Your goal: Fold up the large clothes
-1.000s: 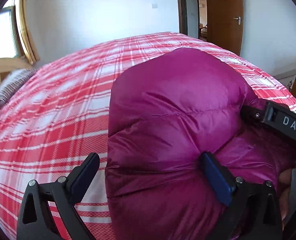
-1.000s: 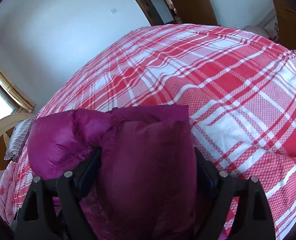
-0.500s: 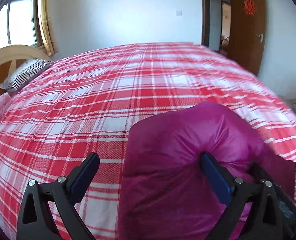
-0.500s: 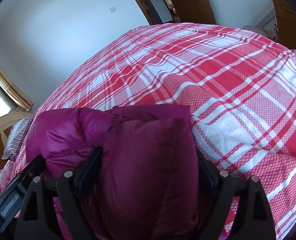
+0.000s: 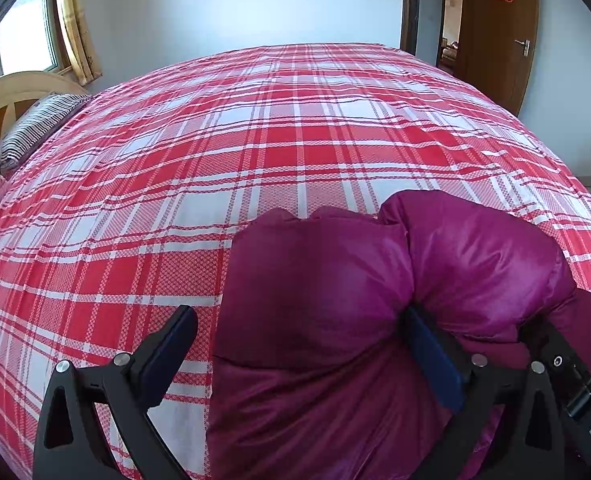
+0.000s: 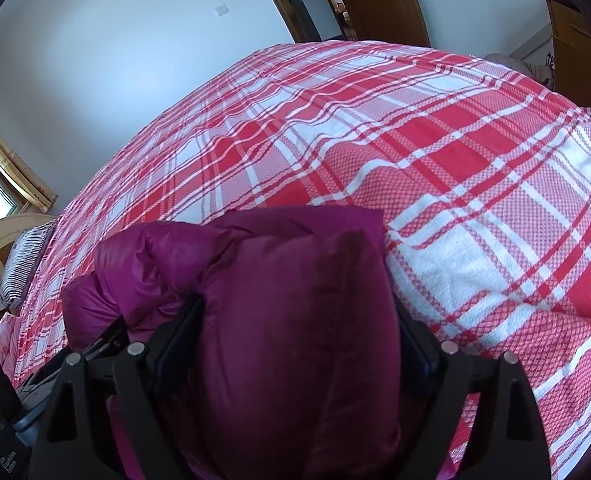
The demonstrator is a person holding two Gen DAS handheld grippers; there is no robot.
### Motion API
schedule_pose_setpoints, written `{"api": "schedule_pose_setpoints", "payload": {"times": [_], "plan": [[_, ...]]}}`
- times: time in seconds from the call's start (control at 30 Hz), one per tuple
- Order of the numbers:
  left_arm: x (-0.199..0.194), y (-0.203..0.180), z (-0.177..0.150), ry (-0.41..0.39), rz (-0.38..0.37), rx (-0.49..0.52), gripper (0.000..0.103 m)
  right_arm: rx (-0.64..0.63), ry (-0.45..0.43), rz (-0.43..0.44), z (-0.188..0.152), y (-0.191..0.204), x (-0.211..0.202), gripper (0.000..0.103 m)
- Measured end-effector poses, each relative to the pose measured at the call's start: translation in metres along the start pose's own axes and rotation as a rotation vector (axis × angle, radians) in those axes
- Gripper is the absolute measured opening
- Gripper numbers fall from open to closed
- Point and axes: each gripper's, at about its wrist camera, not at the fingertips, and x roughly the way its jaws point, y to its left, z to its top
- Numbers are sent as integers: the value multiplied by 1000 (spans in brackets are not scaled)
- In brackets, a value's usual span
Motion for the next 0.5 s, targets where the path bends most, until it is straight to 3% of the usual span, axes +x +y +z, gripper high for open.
{"api": "schedule_pose_setpoints", "payload": {"times": [0.5], "plan": [[5,0,-1,14,-9,-5,103,-9,31,-10,3,1,6,94]]}}
